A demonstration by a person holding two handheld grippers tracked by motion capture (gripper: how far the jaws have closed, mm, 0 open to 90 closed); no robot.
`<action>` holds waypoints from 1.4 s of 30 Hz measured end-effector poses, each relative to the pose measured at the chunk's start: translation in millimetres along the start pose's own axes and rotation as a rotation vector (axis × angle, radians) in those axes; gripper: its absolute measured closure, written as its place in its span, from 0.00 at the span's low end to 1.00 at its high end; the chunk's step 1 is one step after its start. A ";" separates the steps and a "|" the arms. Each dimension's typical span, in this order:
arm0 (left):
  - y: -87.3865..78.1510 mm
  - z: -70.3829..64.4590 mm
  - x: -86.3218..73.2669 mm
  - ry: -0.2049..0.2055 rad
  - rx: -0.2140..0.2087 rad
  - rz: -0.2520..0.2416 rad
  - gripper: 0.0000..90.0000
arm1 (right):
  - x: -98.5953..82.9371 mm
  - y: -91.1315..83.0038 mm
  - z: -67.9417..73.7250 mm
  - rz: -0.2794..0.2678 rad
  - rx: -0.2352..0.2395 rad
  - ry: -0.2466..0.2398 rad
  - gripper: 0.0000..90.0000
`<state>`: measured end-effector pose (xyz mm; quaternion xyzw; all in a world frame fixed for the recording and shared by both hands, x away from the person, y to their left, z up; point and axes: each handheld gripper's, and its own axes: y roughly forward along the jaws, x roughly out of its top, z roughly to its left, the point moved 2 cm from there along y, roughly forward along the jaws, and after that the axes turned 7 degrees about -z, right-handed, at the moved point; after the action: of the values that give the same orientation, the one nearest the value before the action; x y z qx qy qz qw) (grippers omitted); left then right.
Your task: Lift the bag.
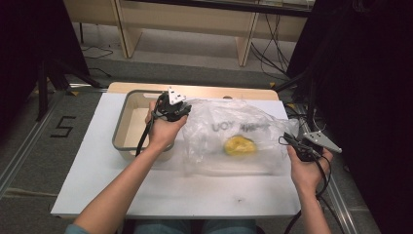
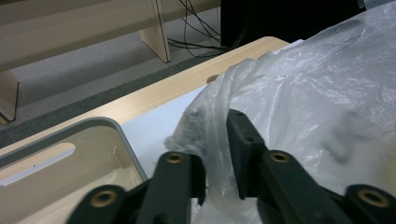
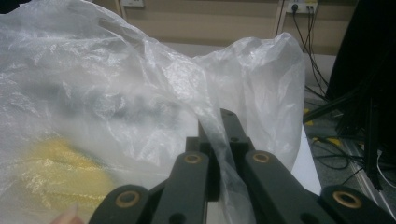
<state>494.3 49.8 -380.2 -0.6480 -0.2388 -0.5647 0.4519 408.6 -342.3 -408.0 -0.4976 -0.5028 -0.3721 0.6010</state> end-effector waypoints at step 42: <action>-55.3 -4.0 -31.8 -0.037 -0.046 0.001 0.33 | 2.3 -11.1 -8.5 -0.055 -0.014 -0.016 0.56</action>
<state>439.1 79.1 -393.0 -0.6688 -0.2337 -0.5576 0.4327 400.6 -352.9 -403.3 -0.4906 -0.5183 -0.3880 0.5832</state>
